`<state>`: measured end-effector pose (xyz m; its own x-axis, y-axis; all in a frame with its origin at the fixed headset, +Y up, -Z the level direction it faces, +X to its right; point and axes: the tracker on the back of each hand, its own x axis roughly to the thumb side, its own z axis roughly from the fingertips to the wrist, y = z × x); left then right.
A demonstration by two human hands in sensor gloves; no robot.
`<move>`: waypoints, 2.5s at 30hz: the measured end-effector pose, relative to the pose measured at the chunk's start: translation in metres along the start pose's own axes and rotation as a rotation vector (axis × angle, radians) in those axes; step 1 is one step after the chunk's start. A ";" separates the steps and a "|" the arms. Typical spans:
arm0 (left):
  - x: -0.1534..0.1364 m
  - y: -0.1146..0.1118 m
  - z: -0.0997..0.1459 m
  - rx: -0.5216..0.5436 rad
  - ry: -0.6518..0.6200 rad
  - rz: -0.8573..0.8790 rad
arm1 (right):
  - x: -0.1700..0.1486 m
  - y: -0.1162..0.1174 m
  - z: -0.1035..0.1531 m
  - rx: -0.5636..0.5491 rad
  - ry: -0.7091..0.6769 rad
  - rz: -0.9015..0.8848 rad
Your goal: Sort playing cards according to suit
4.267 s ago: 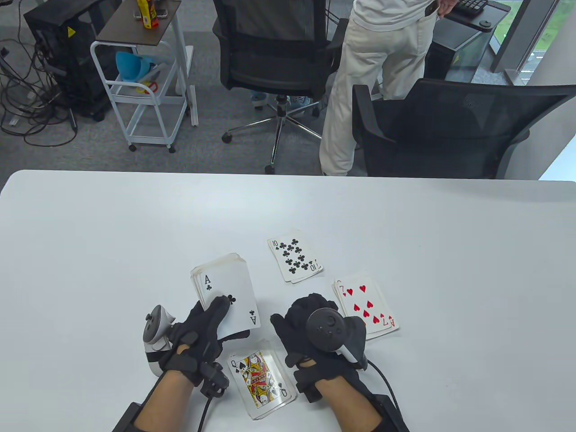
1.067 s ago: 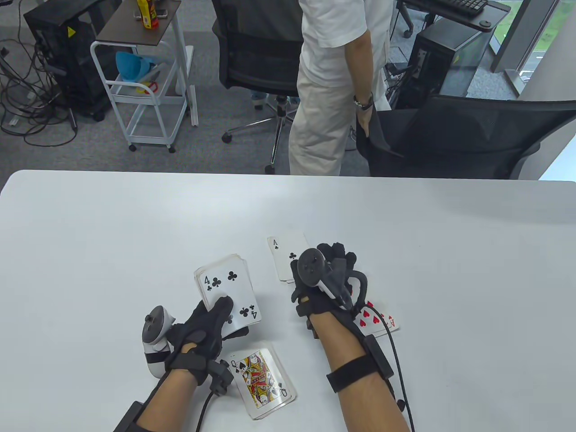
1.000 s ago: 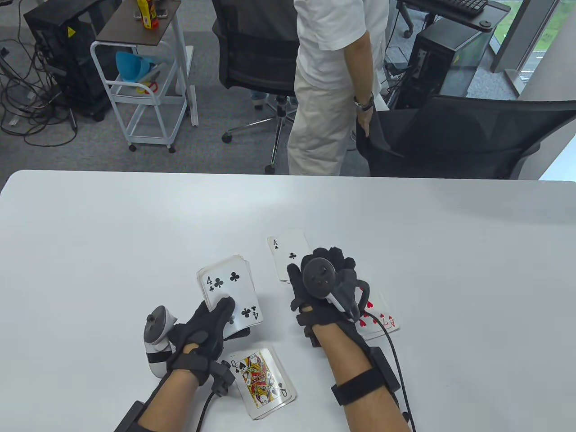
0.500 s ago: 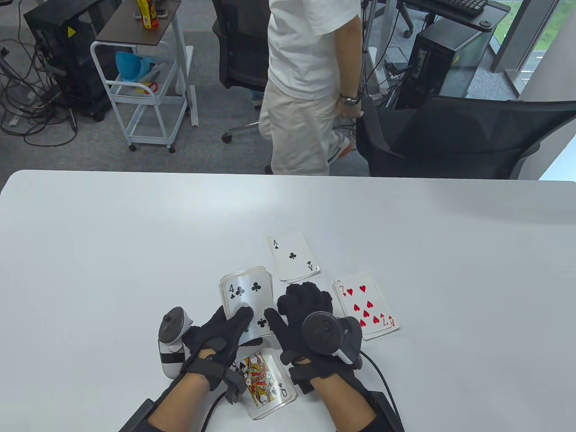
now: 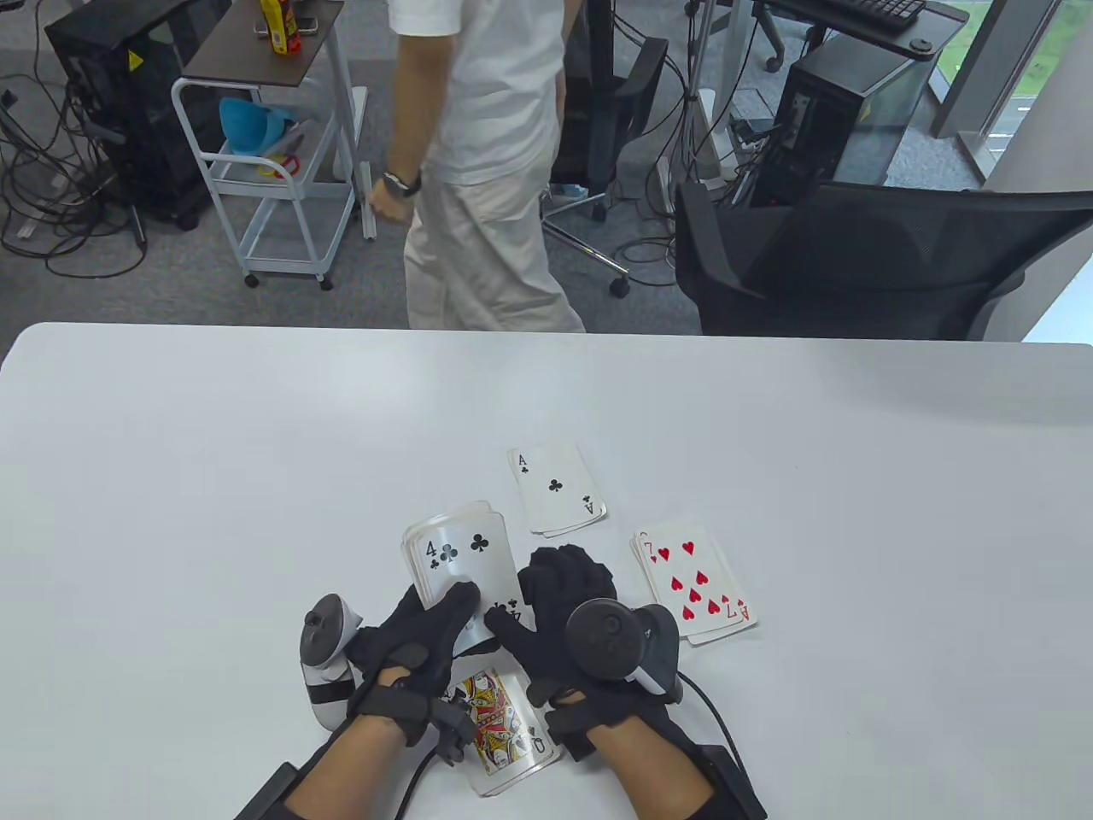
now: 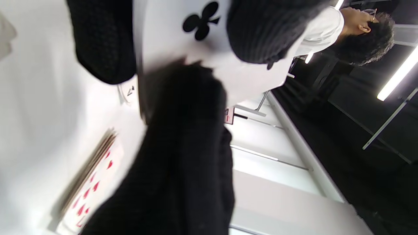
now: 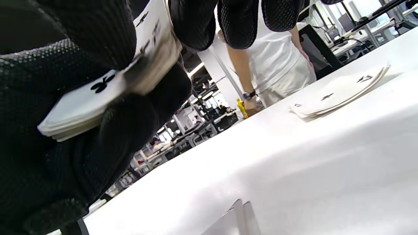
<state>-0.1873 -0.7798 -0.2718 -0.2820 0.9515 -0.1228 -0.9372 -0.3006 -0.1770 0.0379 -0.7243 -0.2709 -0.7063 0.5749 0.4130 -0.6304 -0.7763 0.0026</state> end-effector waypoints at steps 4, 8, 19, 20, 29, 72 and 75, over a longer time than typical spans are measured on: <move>0.001 0.003 0.000 -0.017 0.001 -0.006 | 0.003 0.000 0.000 -0.051 -0.013 -0.037; -0.001 0.003 -0.001 -0.040 0.017 0.022 | 0.000 0.000 0.001 -0.101 -0.024 -0.115; 0.001 0.002 -0.003 -0.099 0.024 0.100 | -0.007 -0.012 0.001 -0.206 -0.031 -0.117; 0.002 0.002 -0.002 -0.100 0.022 0.101 | -0.009 -0.013 0.002 -0.219 -0.016 -0.123; 0.008 0.013 -0.001 -0.021 0.007 0.087 | -0.021 -0.014 -0.003 -0.122 0.067 -0.157; 0.033 0.026 0.000 0.014 -0.071 0.122 | -0.088 0.019 -0.153 0.139 0.639 0.691; 0.032 0.026 0.000 0.013 -0.070 0.119 | -0.079 0.010 -0.150 0.108 0.585 0.670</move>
<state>-0.2209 -0.7570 -0.2800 -0.4046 0.9115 -0.0735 -0.8987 -0.4112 -0.1523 0.0389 -0.7382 -0.4403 -0.9851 0.0094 -0.1718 -0.0140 -0.9996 0.0257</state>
